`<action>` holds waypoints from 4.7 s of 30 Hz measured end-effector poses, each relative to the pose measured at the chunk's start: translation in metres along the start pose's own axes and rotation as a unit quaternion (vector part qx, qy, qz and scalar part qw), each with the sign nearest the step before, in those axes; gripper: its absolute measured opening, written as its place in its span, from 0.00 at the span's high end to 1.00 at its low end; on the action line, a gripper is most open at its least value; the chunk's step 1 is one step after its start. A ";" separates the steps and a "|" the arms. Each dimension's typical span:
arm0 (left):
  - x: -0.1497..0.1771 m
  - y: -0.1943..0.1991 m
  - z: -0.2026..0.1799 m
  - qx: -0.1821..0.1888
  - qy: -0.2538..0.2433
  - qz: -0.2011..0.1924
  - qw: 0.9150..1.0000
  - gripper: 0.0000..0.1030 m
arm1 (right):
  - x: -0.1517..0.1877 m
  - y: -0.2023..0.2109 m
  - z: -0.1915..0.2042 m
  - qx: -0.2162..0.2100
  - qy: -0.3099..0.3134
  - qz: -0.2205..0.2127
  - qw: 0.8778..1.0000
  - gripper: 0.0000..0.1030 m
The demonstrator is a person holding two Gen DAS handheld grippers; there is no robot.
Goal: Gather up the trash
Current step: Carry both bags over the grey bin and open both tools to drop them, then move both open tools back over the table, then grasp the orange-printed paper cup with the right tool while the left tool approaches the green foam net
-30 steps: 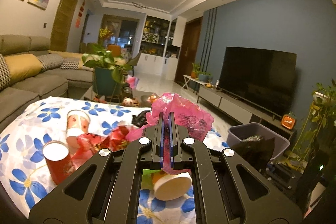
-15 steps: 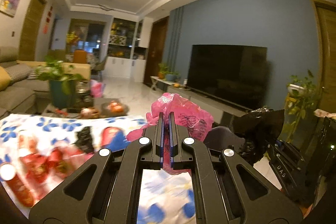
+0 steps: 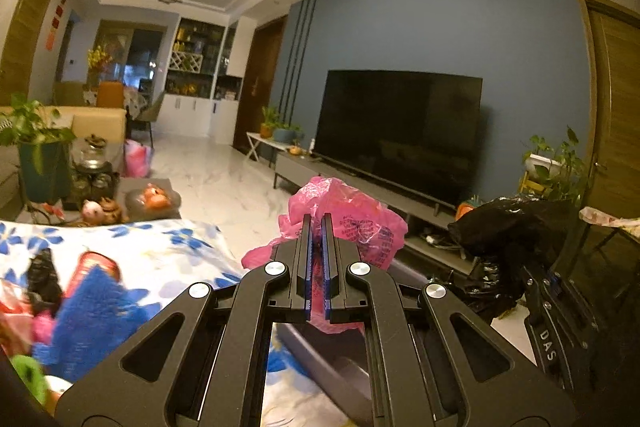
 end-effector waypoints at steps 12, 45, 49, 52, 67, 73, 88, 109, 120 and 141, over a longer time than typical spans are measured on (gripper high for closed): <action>0.034 -0.058 -0.013 0.049 0.004 0.040 0.998 0.97 | 0.017 -0.026 -0.010 0.010 -0.013 0.024 1.000 0.94; 0.066 -0.096 -0.018 0.071 0.008 0.102 0.992 0.82 | 0.042 -0.054 -0.011 -0.003 -0.031 0.063 0.998 0.35; 0.067 -0.093 -0.013 0.071 0.018 0.098 0.993 0.57 | 0.043 -0.050 -0.014 0.004 -0.032 0.061 0.998 0.29; 0.065 -0.088 -0.011 0.065 0.015 0.091 0.994 0.48 | 0.042 -0.046 -0.013 0.009 -0.029 0.058 0.998 0.25; 0.065 0.014 0.045 -0.067 0.021 0.064 0.995 0.26 | 0.033 0.003 0.015 -0.025 -0.009 0.044 0.999 0.11; 0.063 0.082 0.064 -0.116 0.015 0.044 0.992 0.24 | 0.026 0.033 0.044 -0.060 0.006 0.026 0.998 0.08; 0.113 0.241 0.151 -0.274 0.038 0.041 0.960 0.22 | 0.071 0.083 0.147 -0.190 0.028 0.086 0.978 0.09; 0.143 0.289 0.204 -0.310 0.085 0.047 0.946 0.22 | 0.166 0.083 0.255 -0.273 0.080 0.207 0.936 0.59; 0.144 0.259 0.200 -0.279 0.069 0.062 0.956 0.22 | 0.185 0.072 0.267 -0.278 0.087 0.239 0.926 0.93; 0.162 0.173 0.174 -0.214 0.037 0.124 0.968 0.22 | 0.140 0.066 0.155 -0.193 0.057 0.200 0.959 0.96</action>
Point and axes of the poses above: each gripper's, at about its wrist camera, not at the fingertips, and y roughly against the way its jaws point, z to its left, x to its underside, the point moved 8 cm from there along -y, roughly the way its jaws point, and after that the axes turned 8 degrees about -y, right-handed, at the moved point
